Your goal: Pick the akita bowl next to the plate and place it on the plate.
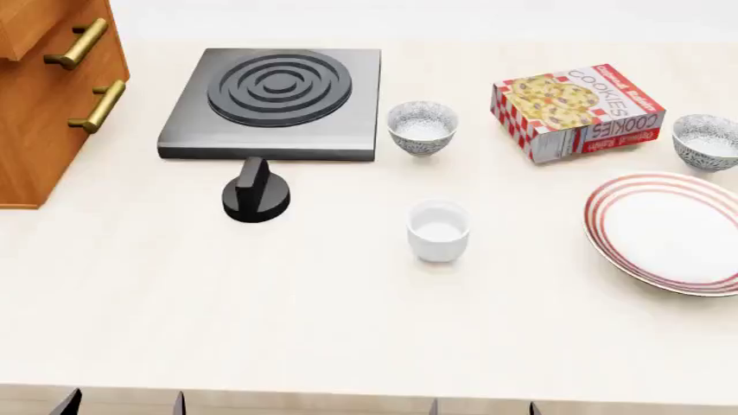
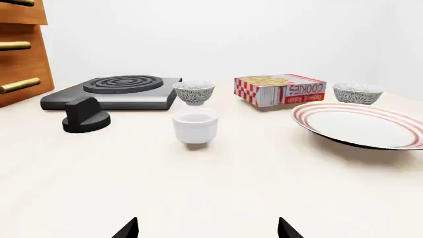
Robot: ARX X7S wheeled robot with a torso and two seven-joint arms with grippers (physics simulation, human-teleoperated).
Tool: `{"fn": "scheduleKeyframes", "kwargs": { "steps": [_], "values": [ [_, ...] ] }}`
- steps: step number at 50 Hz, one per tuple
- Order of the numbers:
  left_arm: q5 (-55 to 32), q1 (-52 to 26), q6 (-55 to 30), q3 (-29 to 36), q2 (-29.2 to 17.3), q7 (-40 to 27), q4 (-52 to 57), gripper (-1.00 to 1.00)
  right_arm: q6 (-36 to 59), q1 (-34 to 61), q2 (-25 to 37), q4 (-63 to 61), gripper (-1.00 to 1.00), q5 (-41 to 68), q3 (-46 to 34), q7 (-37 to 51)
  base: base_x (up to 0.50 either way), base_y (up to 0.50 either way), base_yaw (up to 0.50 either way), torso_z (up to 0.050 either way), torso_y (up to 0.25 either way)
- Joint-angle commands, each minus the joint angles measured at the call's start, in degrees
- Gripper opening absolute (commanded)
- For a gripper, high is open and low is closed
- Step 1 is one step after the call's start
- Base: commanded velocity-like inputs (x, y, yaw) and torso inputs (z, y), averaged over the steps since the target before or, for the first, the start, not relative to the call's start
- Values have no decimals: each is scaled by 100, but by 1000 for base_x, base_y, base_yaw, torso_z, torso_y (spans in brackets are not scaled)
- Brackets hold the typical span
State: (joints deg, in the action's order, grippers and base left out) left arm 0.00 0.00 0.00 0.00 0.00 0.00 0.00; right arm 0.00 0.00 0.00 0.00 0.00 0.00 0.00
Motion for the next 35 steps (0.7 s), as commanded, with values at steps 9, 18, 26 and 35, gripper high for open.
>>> {"fn": "scheduleKeyframes", "kwargs": {
  "steps": [9,18,26,35],
  "values": [
    [-222,12,-19,277,-240,-265,41,100,45,-31,239,-68,100,207,-296,261,0,0,0,0,0],
    [-358,12,-70,364,-336,-358,104,100,73,-22,345,-75,100,271,-419,371,0,0,0,0,0],
    [-989,3,-574,310,-464,-151,622,100,152,-75,392,-204,100,394,-444,471,0,0,0,0,0],
    [-1925,-182,-1495,-99,-588,-217,1184,100,705,-160,481,-905,100,705,-496,455,0,0,0,0,0]
  ]
}}
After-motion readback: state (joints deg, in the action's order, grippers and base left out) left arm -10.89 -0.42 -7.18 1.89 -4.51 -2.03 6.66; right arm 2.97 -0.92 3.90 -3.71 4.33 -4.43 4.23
